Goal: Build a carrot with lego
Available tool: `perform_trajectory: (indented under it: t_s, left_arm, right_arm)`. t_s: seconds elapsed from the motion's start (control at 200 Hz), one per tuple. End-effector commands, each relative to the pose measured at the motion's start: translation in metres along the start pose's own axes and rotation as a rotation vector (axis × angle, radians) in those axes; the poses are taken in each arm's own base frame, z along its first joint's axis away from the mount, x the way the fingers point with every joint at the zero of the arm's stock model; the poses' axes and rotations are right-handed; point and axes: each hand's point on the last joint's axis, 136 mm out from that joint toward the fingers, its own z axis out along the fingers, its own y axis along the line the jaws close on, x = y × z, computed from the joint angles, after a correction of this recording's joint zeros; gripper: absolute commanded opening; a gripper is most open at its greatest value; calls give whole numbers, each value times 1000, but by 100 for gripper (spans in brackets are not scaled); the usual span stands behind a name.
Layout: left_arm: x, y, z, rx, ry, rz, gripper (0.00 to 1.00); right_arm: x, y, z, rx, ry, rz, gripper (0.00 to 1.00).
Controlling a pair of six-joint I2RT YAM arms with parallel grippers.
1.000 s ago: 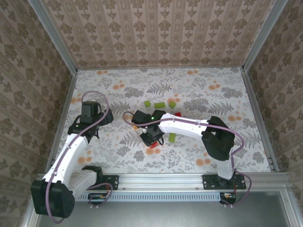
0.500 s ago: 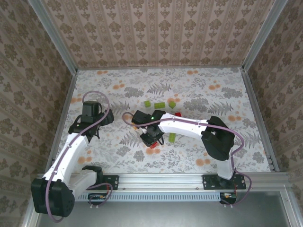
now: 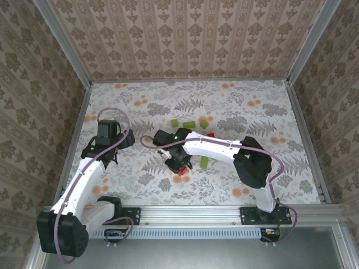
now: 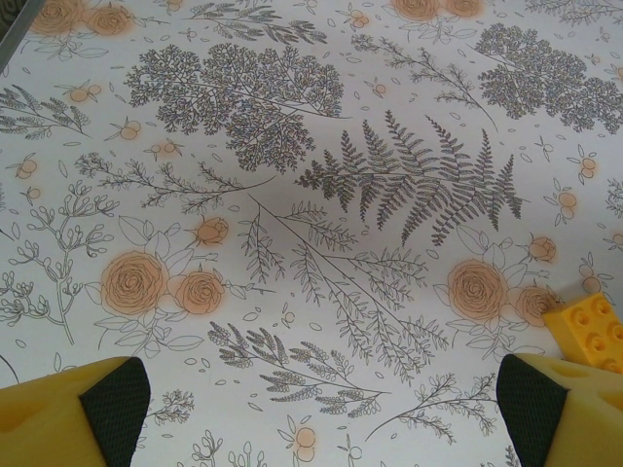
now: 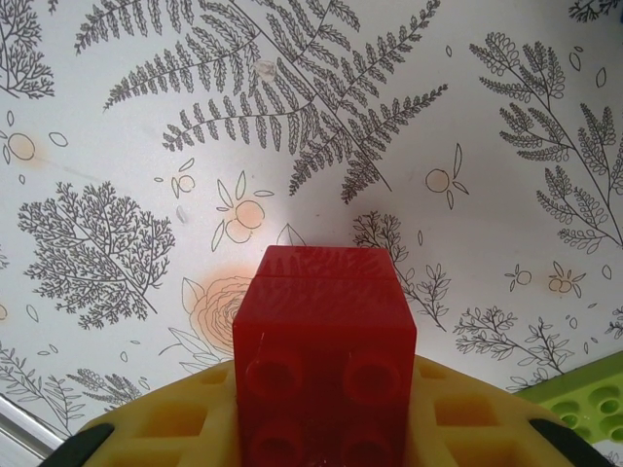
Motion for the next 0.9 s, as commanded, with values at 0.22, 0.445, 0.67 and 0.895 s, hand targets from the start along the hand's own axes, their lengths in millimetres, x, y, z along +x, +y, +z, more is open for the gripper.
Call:
perform_trajectory:
  t_s: [0.22, 0.445, 0.67, 0.895]
  left_arm:
    - [-14, -3, -6, -1, -31, 15, 95]
    - [-15, -3, -7, -5, -31, 16, 95]
    - [-14, -3, -6, -6, -26, 19, 95]
    - [-14, -3, -6, -8, -26, 22, 95]
  right_arm:
    - [25, 1, 14, 2, 108, -86, 30]
    - [21, 1, 6, -1, 70, -108, 39]
    - [19, -3, -7, 11, 23, -111, 58]
    - [14, -3, -31, 1, -49, -111, 69]
